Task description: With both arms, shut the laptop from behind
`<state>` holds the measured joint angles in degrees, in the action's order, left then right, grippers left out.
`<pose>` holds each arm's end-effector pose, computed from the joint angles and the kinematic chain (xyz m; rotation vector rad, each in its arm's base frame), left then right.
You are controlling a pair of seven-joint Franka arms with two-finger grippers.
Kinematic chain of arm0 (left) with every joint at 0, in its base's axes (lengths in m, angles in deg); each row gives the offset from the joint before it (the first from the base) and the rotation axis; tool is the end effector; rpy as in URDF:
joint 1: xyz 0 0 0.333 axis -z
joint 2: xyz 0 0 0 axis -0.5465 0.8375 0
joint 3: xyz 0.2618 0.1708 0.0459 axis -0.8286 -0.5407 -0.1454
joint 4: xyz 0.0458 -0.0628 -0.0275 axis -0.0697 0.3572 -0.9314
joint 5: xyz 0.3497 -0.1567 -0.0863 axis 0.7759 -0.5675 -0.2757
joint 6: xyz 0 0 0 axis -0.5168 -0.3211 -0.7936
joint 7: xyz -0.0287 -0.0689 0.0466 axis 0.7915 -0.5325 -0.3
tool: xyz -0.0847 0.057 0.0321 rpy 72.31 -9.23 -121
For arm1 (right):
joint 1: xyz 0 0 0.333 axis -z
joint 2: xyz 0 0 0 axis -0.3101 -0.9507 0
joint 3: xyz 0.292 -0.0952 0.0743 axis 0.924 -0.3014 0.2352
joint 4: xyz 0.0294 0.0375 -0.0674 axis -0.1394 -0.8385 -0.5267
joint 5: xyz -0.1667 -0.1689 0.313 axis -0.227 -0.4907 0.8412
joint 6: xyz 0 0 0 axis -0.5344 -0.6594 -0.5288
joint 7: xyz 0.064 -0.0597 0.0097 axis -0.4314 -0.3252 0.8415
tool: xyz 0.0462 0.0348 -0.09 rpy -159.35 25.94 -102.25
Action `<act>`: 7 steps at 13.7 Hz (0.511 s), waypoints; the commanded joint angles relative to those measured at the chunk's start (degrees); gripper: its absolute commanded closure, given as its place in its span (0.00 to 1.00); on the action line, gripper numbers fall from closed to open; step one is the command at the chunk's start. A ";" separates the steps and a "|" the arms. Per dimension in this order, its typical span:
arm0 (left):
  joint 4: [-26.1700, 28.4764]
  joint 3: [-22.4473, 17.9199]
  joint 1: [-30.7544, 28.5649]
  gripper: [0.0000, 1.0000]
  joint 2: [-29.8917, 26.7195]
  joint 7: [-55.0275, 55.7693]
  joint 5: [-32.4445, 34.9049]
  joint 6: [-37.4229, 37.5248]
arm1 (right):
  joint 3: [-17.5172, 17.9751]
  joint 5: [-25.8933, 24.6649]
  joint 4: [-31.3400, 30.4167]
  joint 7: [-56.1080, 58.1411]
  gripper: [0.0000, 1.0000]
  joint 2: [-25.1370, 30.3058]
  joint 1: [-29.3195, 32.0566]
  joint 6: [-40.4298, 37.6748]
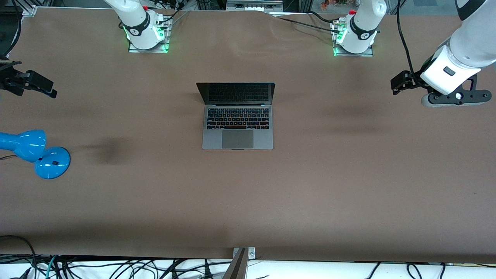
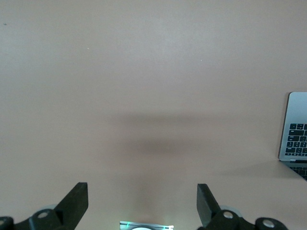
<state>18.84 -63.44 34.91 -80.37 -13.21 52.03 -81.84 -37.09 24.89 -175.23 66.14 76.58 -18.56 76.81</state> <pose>0.5433 -0.0750 0.5915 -3.0537 -0.0598 0.2077 0.5543 -0.0369 0.6040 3.1381 -0.0964 -0.0259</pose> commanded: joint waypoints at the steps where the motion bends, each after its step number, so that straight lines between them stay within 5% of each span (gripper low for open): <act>1: 1.18 0.01 -2.03 0.00 -2.05 -3.93 -2.39 -0.46 | -0.38 -0.11 -0.29 -0.44 0.00 0.52 -0.39 0.36; 7: 0.66 -0.08 -2.57 0.00 -1.98 -5.45 -2.75 0.59 | -0.38 -0.11 -0.20 -0.18 0.00 0.52 -0.39 0.27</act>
<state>18.85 -63.52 32.84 -81.52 -16.61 50.51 -81.74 -37.10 24.89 -175.23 66.14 76.58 -18.56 76.82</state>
